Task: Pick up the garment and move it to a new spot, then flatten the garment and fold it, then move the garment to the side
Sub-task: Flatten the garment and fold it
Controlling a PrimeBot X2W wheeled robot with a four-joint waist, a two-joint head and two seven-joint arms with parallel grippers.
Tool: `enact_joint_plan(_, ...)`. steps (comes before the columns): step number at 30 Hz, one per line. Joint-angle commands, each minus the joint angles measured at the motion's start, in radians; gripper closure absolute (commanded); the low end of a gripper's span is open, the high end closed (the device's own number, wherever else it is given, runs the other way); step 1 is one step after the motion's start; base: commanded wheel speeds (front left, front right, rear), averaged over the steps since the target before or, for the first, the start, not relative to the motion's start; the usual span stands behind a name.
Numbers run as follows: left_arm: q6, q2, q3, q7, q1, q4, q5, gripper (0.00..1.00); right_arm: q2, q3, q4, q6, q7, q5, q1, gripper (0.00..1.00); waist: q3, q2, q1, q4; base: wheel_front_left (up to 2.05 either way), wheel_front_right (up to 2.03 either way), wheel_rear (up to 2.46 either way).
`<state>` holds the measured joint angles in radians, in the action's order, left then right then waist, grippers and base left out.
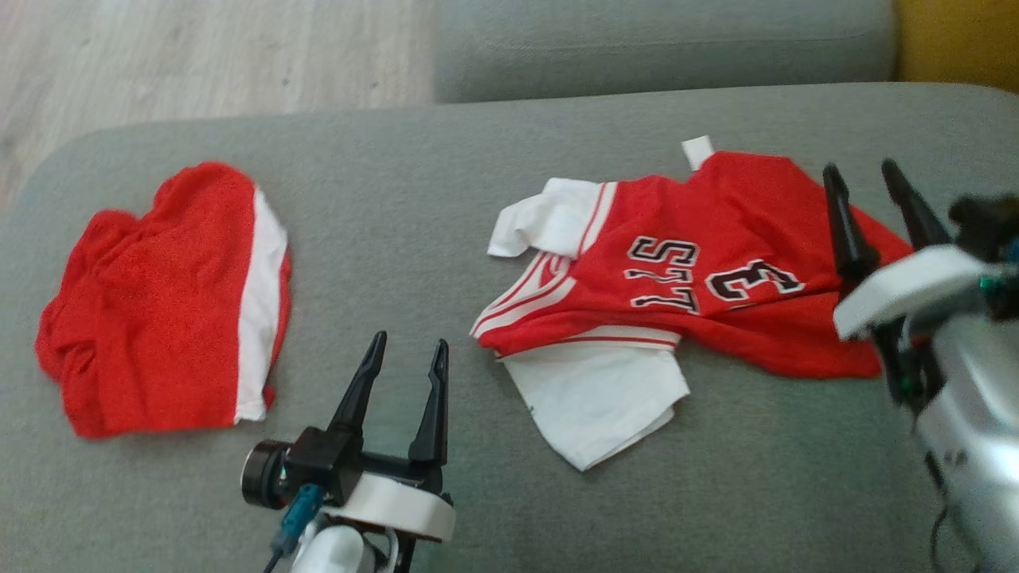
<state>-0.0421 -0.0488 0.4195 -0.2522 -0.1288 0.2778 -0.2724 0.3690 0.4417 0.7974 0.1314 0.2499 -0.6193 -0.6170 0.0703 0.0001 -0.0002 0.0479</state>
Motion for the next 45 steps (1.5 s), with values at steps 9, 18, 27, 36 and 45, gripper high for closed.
enact_joint_plan(9,0.016,-0.001,-0.047,-0.010,0.004,-0.025,0.018,0.00,-0.213,-0.312,-0.337,-0.001,0.012,0.316,0.375,0.00,-0.039,-0.0001,0.0002,-0.059,0.00,0.00,0.00)
enact_joint_plan(18,0.025,-0.001,-0.048,-0.010,-0.007,-0.023,0.026,0.00,-0.294,-0.388,-0.508,-0.001,-0.059,0.440,0.448,0.00,-0.007,-0.0001,0.0002,-0.034,0.00,0.00,0.00)
enact_joint_plan(27,0.024,-0.001,-0.024,-0.010,-0.053,-0.029,0.016,0.00,-0.256,-0.374,-0.555,-0.001,-0.231,0.458,0.280,0.00,0.076,-0.0001,0.0002,0.039,0.00,0.00,0.00)
enact_joint_plan(36,0.007,-0.001,0.024,-0.010,-0.102,-0.036,-0.025,0.00,-0.098,-0.282,-0.392,-0.001,-0.688,0.263,-0.057,0.00,0.165,-0.0001,0.0002,0.155,0.00,0.00,0.00)
enact_joint_plan(45,-0.014,-0.001,0.089,-0.010,-0.148,-0.051,-0.063,0.00,0.017,-0.098,-0.231,-0.001,-0.955,0.137,-0.220,0.00,0.238,-0.0001,0.0002,0.257,0.00,0.00,0.00)
